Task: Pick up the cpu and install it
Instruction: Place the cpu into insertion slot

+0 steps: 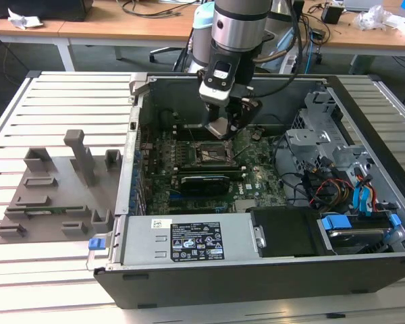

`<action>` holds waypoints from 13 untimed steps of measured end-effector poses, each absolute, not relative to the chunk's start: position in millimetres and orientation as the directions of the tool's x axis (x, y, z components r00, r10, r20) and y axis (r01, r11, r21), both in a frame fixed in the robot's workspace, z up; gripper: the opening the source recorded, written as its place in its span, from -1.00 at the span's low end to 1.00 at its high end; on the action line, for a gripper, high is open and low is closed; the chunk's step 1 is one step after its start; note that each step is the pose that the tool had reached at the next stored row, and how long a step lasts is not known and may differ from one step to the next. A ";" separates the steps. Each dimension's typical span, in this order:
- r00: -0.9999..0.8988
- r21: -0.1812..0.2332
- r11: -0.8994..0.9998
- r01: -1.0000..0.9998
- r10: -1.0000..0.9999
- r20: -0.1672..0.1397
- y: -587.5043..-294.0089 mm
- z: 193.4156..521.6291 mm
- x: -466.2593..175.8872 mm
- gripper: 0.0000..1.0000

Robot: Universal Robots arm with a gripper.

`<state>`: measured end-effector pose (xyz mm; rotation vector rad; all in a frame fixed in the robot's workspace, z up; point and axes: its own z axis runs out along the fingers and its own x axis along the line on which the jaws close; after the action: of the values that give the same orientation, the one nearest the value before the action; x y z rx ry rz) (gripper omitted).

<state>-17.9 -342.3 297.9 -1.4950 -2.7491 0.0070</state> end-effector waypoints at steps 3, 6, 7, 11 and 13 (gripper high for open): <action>-0.499 -0.010 0.499 0.866 0.866 0.009 -342.3 297.7 -17.9 0.09; -0.484 -0.010 0.484 0.875 0.875 0.009 -342.3 297.7 -17.9 0.09; -0.479 -0.010 0.479 0.878 0.878 0.009 -342.3 297.7 -17.9 0.09; -0.460 -0.010 0.460 0.888 0.888 0.009 -342.3 297.6 -17.9 0.09; -0.438 -0.010 0.438 0.899 0.899 0.009 -342.3 297.6 -17.9 0.09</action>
<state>-17.9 -342.3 297.6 -1.6591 -2.6531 0.0058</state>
